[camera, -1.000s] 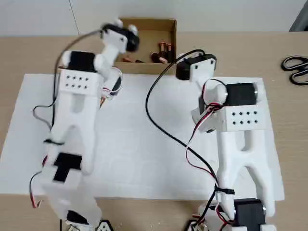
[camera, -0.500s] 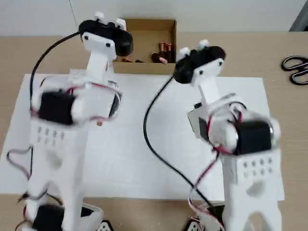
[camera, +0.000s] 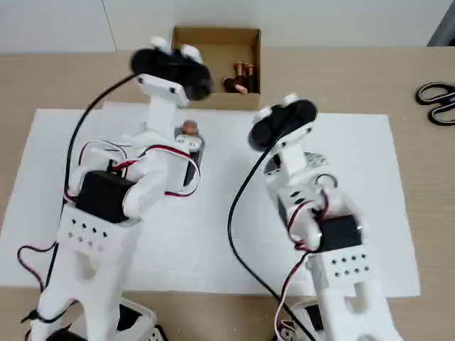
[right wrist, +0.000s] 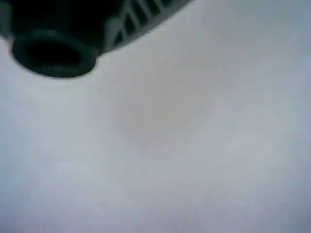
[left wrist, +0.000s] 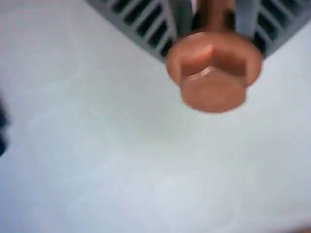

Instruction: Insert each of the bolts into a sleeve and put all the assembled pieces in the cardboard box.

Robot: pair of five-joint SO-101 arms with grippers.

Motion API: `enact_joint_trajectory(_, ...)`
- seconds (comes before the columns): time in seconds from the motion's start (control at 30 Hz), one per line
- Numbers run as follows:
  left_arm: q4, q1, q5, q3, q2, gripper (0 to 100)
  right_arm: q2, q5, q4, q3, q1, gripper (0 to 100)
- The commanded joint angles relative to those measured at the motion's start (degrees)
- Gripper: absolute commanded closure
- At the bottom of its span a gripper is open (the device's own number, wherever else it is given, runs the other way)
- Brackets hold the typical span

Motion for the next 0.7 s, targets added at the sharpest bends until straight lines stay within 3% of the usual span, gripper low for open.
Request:
enact_joint_trajectory(0.0, -3.78, 0.00, 1.14, -0.22, -2.37, 99, -3.56, -0.35, -6.29, 4.31, -3.30, 99.4)
enact_joint_trajectory(0.23, -2.90, 0.70, 1.23, -0.22, -2.73, 99, -6.37, -0.53, -9.71, 12.04, -8.48, 99.5)
enact_joint_trajectory(0.4, -3.25, 5.27, 1.05, 0.13, -5.98, 99, -8.66, -5.45, -9.71, 15.56, -8.84, 99.5)
enact_joint_trajectory(0.67, -21.89, 2.37, 1.23, 17.98, -11.96, 99, -17.27, -14.68, -9.89, 20.84, -9.01, 99.5)
